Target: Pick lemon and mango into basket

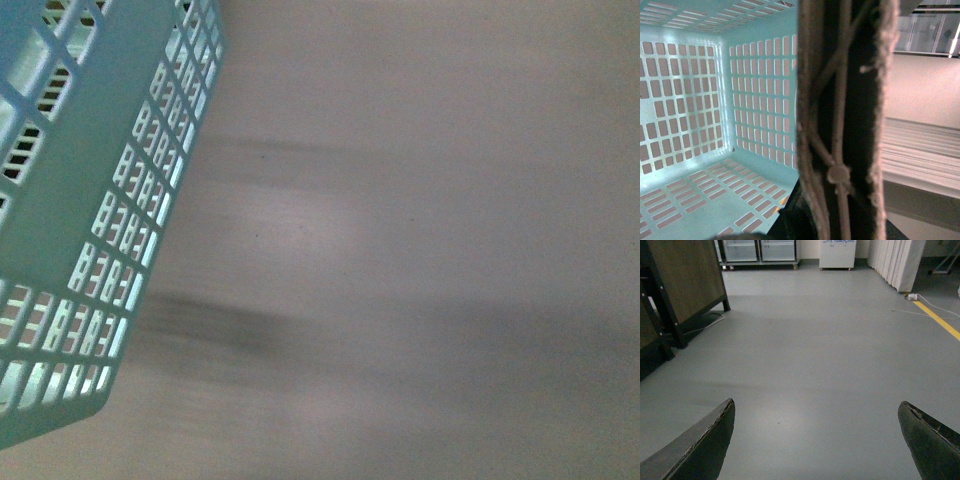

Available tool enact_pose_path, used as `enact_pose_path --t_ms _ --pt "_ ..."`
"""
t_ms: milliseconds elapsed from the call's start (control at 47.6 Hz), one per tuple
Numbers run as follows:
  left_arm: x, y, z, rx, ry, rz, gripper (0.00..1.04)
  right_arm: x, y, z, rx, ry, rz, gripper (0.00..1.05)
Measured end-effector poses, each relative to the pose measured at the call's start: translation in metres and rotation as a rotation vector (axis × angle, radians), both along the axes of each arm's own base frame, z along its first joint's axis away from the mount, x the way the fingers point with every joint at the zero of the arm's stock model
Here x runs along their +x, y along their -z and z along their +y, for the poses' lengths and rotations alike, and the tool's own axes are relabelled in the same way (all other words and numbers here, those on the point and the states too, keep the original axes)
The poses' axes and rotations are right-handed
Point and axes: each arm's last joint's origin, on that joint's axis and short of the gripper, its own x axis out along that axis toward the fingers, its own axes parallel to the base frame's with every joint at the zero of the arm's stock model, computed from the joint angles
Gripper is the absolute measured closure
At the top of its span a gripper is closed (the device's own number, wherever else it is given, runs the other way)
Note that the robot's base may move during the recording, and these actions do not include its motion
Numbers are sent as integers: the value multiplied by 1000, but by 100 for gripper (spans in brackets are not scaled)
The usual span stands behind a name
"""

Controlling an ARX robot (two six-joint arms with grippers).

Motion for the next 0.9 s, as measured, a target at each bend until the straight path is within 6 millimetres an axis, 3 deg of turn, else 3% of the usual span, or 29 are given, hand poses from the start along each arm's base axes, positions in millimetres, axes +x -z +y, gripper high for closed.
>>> enact_pose_path --t_ms 147,903 --pt "-13 -19 0 -3 6 -53 100 0 0 0 0 0 0 9" --pt "-12 -18 0 2 0 -44 100 0 0 0 0 0 0 9"
